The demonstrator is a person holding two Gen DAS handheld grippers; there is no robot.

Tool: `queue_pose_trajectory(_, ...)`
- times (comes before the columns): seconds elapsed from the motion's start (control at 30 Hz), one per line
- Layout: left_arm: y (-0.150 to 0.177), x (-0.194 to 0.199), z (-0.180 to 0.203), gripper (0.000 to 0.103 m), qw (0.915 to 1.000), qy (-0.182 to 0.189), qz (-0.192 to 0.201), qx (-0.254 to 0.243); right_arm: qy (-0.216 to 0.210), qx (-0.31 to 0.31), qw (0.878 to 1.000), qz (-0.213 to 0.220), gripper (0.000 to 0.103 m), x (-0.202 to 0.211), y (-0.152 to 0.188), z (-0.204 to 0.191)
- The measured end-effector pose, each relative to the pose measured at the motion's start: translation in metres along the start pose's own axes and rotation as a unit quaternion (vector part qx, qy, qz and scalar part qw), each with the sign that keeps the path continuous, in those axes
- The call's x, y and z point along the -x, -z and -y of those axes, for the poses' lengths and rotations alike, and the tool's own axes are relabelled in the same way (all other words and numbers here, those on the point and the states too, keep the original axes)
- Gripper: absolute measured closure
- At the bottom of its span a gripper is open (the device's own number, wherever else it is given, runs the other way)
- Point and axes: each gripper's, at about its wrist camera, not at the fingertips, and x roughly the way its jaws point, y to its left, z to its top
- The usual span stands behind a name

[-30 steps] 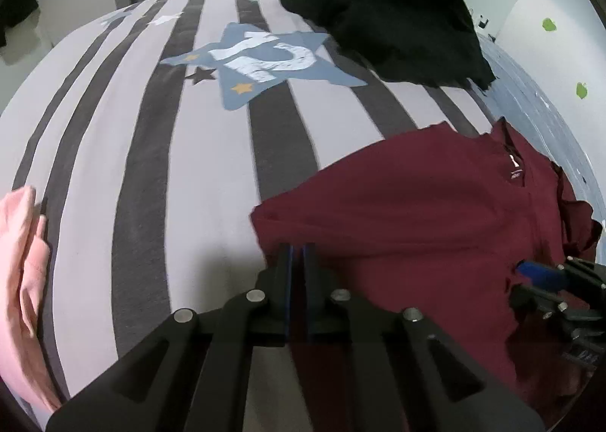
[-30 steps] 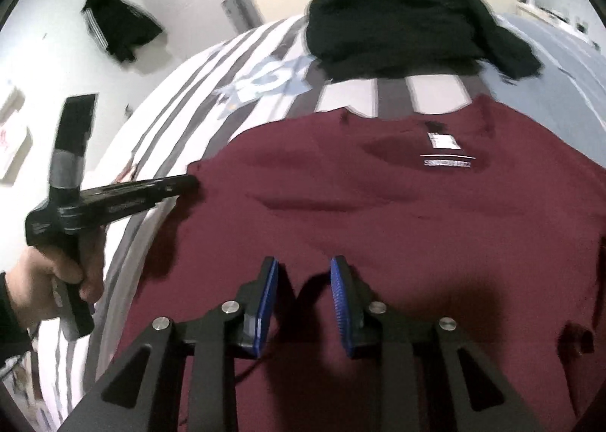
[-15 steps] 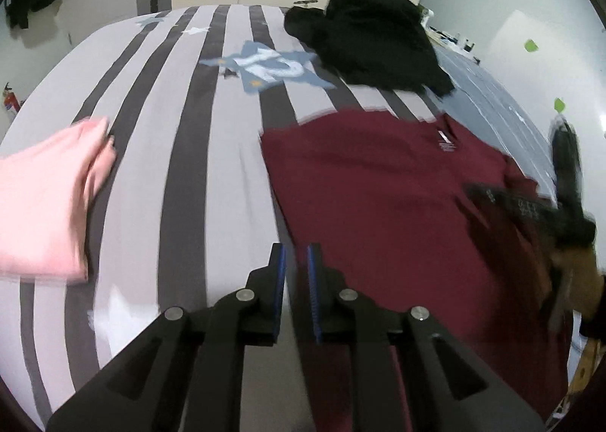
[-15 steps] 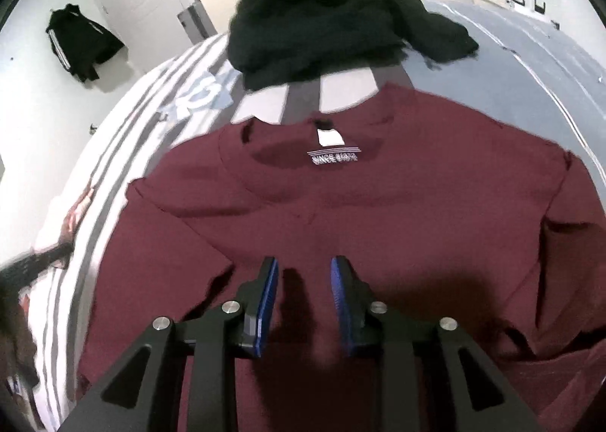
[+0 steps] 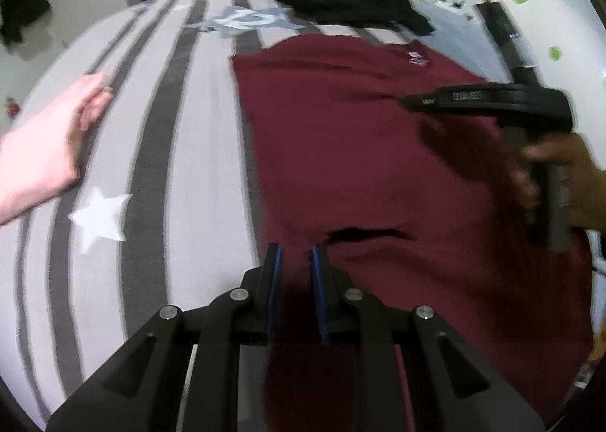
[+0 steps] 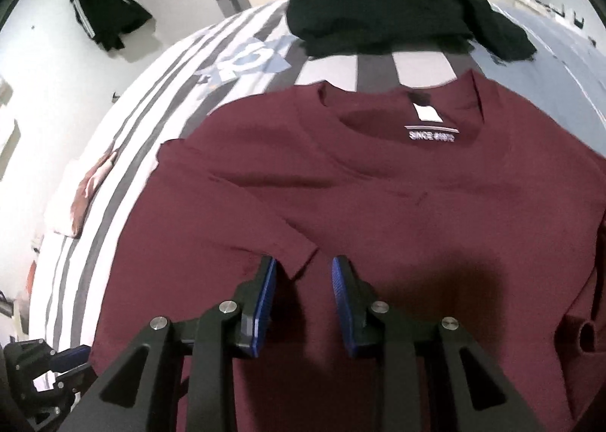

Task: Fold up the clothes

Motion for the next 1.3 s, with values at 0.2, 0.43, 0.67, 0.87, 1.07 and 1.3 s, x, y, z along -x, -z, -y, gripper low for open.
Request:
queue_pose_trajectory(0.2,0.005,-0.006,-0.037,0.086,0.9953,-0.021,-0.010,0.094,0.027,-0.015,0.999,0.011,0.075,0.015,0.002,0.027)
queue_pose_trajectory(0.43,-0.004,0.019,0.000,0.074,0.9995,0.014,-0.004,0.028,0.036,-0.032,0.999,0.016,0.075,0.030,0.003,0.057)
queue_pose_trajectory(0.67,-0.041,0.026,-0.026,0.070,0.9920,0.020,0.047,0.116,0.049,-0.020,0.998,0.037,0.075,0.054,0.002,0.067)
queue_pose_trajectory(0.87,-0.083,-0.023,-0.022,0.070,0.9955,0.023,0.033,0.086,0.082,-0.022,0.995,0.058,0.075,0.096,0.013,0.106)
queue_pose_trajectory(1.07,-0.077,-0.058,-0.043,0.067,0.9944,-0.038,-0.003,0.098,0.118,-0.052,0.990,0.048,0.074,0.118,0.037,0.157)
queue_pose_trajectory(1.3,-0.076,-0.010,-0.031,0.067,0.9916,-0.034,0.029,0.121,0.122,-0.069,0.988,0.059,0.074,0.148,0.062,0.189)
